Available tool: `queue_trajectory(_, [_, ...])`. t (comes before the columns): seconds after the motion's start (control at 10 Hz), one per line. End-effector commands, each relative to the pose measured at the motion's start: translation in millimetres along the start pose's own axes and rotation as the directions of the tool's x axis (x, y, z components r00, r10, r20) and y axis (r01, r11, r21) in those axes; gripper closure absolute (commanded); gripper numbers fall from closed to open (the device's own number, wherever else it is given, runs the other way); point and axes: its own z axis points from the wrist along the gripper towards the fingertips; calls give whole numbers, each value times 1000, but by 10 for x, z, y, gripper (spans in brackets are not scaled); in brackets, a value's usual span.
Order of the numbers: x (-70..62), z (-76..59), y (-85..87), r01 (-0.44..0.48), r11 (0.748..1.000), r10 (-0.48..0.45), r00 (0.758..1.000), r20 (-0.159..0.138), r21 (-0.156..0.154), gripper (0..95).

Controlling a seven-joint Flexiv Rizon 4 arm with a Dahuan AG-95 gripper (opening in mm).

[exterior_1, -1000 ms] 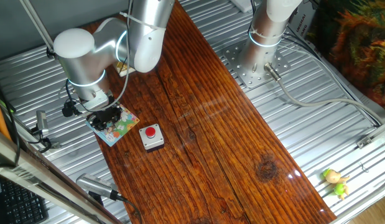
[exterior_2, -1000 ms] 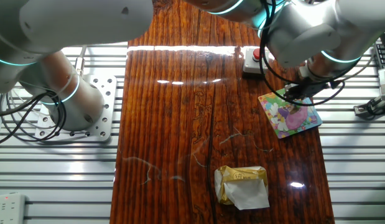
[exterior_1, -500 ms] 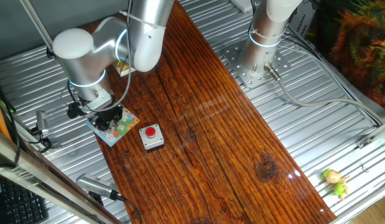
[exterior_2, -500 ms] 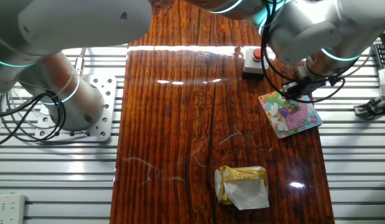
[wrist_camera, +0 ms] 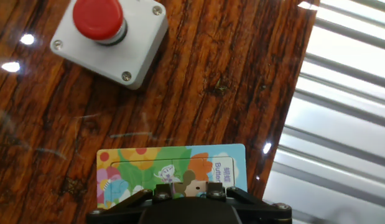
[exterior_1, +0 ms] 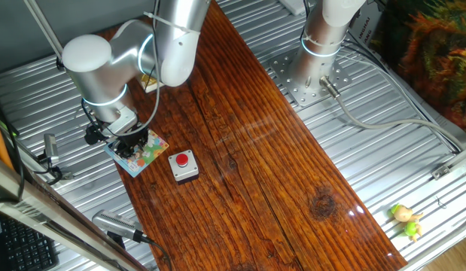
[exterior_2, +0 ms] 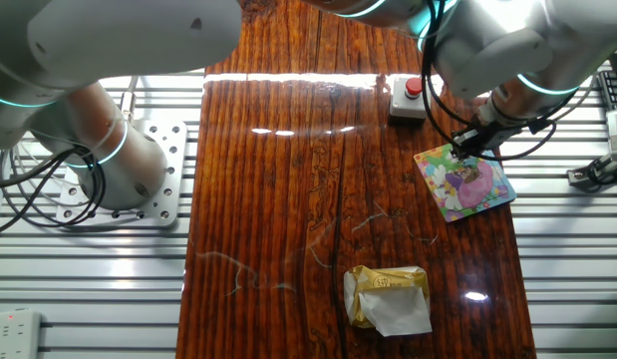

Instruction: Assemble one piece of a puzzle

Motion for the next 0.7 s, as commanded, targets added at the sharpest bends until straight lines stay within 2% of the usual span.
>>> queue_trajectory(0.1, [5, -4, 5, -7, 1000, 7, 1000, -10, -1, 950])
queue_trajectory(0.7, [5, -5, 5, 4, 1000, -4, 1000, -20, -6, 950])
